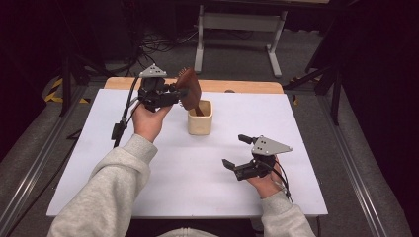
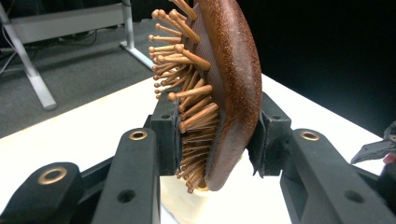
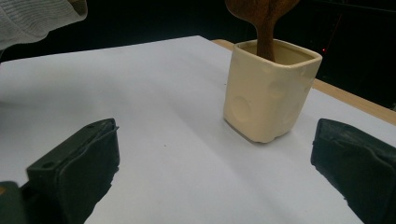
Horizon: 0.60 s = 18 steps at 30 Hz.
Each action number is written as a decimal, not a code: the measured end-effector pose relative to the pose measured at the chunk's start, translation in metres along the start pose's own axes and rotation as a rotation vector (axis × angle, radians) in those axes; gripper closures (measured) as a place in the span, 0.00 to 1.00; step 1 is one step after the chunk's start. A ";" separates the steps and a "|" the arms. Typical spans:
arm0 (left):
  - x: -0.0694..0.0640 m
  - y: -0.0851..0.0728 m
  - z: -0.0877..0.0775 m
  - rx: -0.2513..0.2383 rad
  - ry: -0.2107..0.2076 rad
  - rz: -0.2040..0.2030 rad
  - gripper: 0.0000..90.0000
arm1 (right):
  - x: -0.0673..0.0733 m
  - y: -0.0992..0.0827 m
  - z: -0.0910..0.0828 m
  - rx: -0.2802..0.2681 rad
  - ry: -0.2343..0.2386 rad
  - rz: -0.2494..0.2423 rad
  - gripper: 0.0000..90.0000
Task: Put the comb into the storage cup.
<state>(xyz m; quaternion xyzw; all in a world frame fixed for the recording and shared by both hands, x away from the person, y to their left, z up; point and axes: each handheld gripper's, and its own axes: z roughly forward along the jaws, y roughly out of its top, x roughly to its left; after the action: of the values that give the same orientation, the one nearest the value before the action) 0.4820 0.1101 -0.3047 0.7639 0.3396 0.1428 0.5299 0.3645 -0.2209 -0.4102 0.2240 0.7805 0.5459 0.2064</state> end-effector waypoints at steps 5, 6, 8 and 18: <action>0.001 -0.002 0.006 0.020 0.003 -0.021 0.68 | 0.000 0.000 0.000 0.003 0.003 0.004 0.02; 0.001 -0.002 0.008 0.025 0.002 -0.023 0.68 | 0.000 0.000 0.000 0.004 0.002 0.003 0.02; 0.001 -0.003 0.010 0.035 0.005 -0.027 0.68 | 0.000 0.000 0.000 0.003 0.003 0.003 0.02; 0.002 -0.008 0.017 0.052 0.007 -0.040 0.67 | 0.000 -0.001 0.001 0.009 0.011 0.005 0.02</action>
<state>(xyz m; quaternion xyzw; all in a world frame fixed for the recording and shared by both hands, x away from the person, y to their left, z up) 0.4907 0.1010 -0.3186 0.7700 0.3602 0.1258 0.5113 0.3653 -0.2202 -0.4116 0.2240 0.7835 0.5442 0.1997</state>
